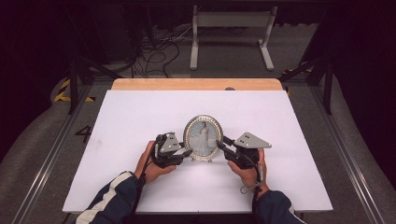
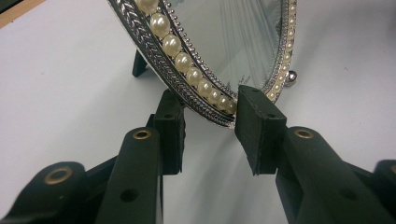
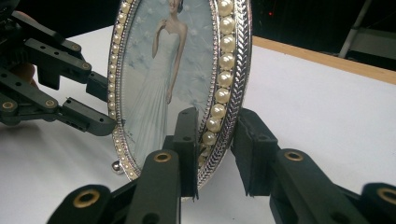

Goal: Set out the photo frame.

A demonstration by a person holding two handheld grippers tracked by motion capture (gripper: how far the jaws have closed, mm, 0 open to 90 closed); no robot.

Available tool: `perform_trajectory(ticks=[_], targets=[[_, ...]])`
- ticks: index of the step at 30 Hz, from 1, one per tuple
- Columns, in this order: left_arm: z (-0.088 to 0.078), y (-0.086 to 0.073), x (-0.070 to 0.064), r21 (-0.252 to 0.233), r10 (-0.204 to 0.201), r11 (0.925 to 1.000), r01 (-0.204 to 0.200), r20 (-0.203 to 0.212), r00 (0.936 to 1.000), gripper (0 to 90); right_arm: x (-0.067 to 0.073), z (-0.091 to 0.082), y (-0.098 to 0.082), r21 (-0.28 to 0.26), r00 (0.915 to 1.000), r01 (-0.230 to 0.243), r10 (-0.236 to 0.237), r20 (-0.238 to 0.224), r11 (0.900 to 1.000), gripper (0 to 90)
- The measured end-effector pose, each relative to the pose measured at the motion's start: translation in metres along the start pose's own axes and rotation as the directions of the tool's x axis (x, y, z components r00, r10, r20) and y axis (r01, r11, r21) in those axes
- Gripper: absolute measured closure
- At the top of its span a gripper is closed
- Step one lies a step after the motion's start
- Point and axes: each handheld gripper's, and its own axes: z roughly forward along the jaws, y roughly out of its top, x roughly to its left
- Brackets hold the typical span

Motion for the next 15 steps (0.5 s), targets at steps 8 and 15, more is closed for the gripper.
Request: perform_trajectory(ticks=[8, 15], targets=[[-0.0005, 0.0004, -0.0007, 0.004, 0.017, 0.9998, -0.017, -0.007, 0.9998, 62.9, 0.0021, 0.001, -0.0016, 0.022, 0.9995, 0.03, -0.031, 0.005, 0.999, 68.7], [-0.0051, 0.0003, -0.0004, -0.004, 0.03, 0.9995, -0.03, -0.019, 0.9994, 61.7, 0.0058, 0.002, -0.0021, 0.054, 0.9967, 0.081, -0.081, 0.009, 0.995, 65.4]])
